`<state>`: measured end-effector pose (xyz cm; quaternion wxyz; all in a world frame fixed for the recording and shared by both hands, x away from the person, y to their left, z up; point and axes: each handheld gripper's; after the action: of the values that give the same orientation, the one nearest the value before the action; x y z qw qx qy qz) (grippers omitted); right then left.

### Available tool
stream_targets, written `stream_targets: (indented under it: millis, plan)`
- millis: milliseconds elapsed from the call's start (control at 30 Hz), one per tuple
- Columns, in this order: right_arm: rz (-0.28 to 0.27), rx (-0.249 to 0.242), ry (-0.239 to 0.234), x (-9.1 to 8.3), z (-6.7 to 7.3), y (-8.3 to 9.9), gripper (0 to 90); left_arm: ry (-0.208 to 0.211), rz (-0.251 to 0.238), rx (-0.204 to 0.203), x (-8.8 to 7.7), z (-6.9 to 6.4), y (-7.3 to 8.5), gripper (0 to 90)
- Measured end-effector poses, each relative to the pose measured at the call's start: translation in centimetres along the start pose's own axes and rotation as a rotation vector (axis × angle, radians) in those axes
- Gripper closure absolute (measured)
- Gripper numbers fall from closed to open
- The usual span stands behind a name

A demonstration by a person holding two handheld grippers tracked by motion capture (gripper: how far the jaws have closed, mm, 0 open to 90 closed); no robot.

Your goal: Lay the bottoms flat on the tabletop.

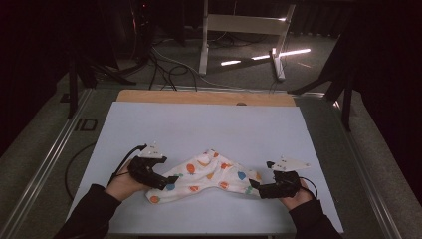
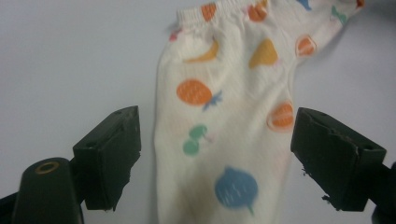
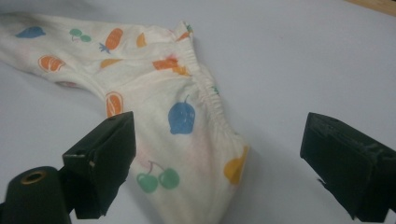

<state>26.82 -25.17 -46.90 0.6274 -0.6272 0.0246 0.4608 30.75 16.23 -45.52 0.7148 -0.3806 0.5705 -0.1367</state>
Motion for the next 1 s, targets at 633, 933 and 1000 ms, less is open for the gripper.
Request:
stream_targets:
  millis: [633,933,1000]
  plan:
    - [-0.022,0.012,0.018,0.4,-0.4,0.4,10.9,0.012,0.058,0.079,7.0,2.8,-5.1,25.3]
    - [-0.023,0.014,0.004,0.5,-0.5,0.5,11.0,0.028,0.084,0.078,10.9,3.6,-6.3,36.5]
    - [-0.018,0.012,0.005,0.6,-0.4,0.5,11.0,0.024,0.099,0.074,11.9,3.8,-6.5,38.5]
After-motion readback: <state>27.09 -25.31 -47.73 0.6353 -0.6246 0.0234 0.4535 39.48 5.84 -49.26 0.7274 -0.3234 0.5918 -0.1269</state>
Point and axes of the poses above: each handheld gripper's, and its own axes: x roughly forward along the jaws, y roughly out of its underside, z roughly to its left, and after that the axes turned 14 degrees about x, right-handed
